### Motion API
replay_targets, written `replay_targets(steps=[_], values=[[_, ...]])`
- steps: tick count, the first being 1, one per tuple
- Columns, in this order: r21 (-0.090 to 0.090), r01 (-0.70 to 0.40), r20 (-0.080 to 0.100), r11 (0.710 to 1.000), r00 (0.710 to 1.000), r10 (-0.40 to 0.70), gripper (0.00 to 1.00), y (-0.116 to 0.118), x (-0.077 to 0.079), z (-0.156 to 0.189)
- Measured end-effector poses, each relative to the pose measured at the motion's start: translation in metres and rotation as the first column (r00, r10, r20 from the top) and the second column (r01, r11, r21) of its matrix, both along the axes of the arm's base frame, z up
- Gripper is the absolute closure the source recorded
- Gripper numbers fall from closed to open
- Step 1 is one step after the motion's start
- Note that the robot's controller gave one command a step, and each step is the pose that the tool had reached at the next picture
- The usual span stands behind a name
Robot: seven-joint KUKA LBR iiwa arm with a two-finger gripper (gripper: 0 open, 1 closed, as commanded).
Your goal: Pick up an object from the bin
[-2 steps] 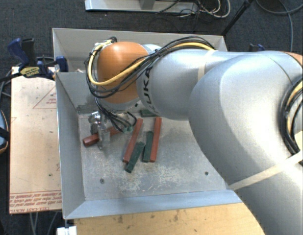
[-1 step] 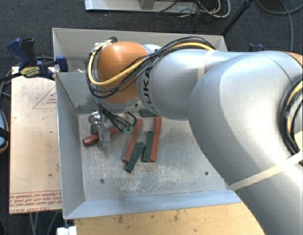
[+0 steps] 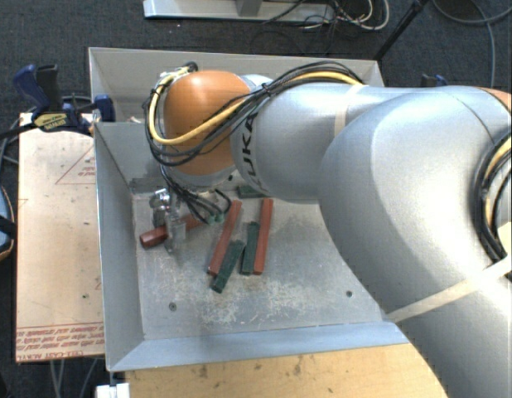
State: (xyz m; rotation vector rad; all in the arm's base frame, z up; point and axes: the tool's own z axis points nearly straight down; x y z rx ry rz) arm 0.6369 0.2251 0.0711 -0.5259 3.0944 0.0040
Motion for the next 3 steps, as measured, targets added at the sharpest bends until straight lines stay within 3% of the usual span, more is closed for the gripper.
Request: replay_targets(steps=[2,3], values=[[-0.003,0.000,-0.008,1.000,1.000,0.000,1.00,0.000,-0.002,0.028],[-0.001,0.000,-0.001,1.000,1.000,0.000,1.00,0.000,-0.001,0.044]])
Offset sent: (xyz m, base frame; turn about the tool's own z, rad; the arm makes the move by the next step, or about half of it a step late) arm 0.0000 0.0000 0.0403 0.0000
